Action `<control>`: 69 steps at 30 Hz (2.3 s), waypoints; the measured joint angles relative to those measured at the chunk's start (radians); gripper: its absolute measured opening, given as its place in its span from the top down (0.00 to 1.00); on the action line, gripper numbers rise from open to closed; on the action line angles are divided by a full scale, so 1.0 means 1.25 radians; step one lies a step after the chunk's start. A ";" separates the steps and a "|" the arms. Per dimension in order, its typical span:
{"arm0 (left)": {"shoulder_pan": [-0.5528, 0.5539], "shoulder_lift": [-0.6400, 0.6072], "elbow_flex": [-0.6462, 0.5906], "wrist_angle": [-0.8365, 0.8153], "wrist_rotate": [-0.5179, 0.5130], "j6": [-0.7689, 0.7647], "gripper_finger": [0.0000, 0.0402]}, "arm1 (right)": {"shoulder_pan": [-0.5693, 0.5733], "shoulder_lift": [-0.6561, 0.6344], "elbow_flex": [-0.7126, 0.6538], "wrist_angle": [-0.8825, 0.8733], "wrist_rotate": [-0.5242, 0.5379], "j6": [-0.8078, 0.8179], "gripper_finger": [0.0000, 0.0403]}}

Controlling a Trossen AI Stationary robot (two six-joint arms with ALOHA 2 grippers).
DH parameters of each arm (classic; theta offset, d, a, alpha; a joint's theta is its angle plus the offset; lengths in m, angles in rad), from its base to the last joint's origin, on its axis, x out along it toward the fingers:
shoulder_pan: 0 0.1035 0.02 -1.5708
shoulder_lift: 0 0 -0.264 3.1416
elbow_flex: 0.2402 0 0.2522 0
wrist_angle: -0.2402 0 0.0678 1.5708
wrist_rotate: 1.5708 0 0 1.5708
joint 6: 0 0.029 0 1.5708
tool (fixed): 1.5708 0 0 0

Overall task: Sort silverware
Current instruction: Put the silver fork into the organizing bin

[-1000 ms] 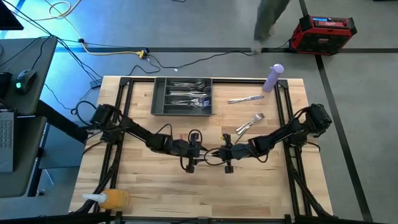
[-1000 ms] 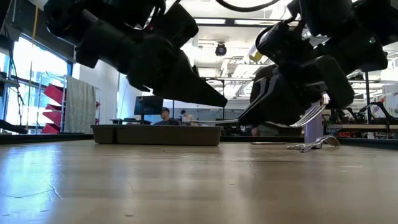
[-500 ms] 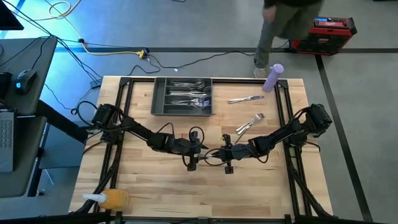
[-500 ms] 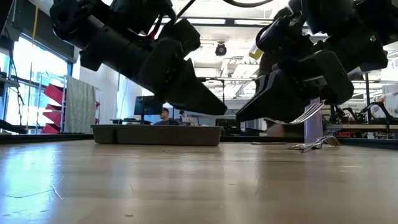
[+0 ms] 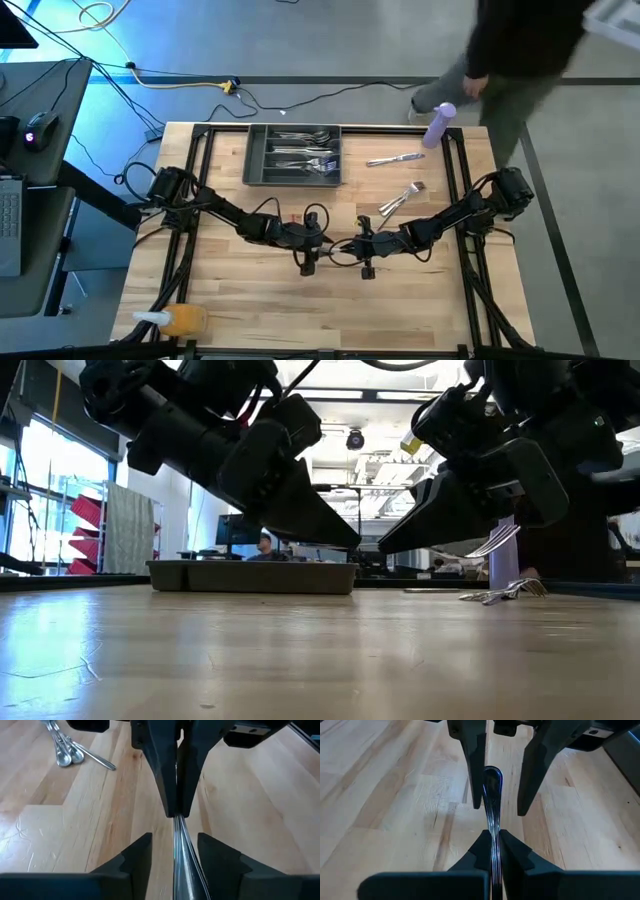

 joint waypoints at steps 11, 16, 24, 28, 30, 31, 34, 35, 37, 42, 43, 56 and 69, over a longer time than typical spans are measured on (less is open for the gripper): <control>0.014 0.000 0.000 -0.027 0.046 -0.046 0.76 | 0.000 0.000 0.000 0.000 0.001 0.007 1.00; 0.014 0.000 0.000 -0.036 0.038 -0.045 0.70 | 0.000 -0.001 0.000 0.000 0.000 0.007 1.00; 0.014 0.000 0.000 -0.035 0.029 -0.026 0.87 | 0.000 -0.001 0.000 -0.001 0.005 0.009 1.00; 0.014 0.000 0.000 -0.035 0.028 -0.024 0.87 | 0.000 -0.001 0.000 -0.003 0.005 0.020 0.99; 0.014 0.000 0.005 -0.044 0.024 -0.016 0.87 | 0.000 -0.001 0.001 -0.004 0.003 0.028 0.97; 0.014 0.000 0.010 -0.049 0.023 -0.011 0.87 | 0.000 -0.001 0.001 -0.004 0.002 0.030 0.96; 0.014 0.000 0.030 -0.084 0.022 0.002 0.87 | 0.000 -0.001 0.001 -0.005 -0.003 0.036 0.89; 0.014 -0.001 0.036 -0.099 0.020 0.005 0.87 | 0.000 -0.001 0.001 -0.004 -0.004 0.037 0.85; 0.014 -0.003 0.043 -0.123 0.015 0.005 0.95 | 0.000 -0.016 0.001 -0.019 -0.006 0.042 0.77; 0.014 -0.022 0.044 -0.139 0.040 0.002 0.99 | 0.003 -0.183 0.001 -0.164 0.031 0.028 0.58; 0.015 -0.031 0.044 -0.148 0.041 0.001 0.99 | 0.006 -0.231 0.001 -0.204 0.056 0.031 0.56; 0.112 -0.240 0.041 -0.371 -0.094 0.065 1.00 | 0.080 -0.525 -0.001 -0.541 0.308 0.140 0.55; 0.478 -0.415 0.024 -0.474 0.085 0.037 1.00 | 0.087 -0.420 -0.001 -0.539 0.308 0.155 0.57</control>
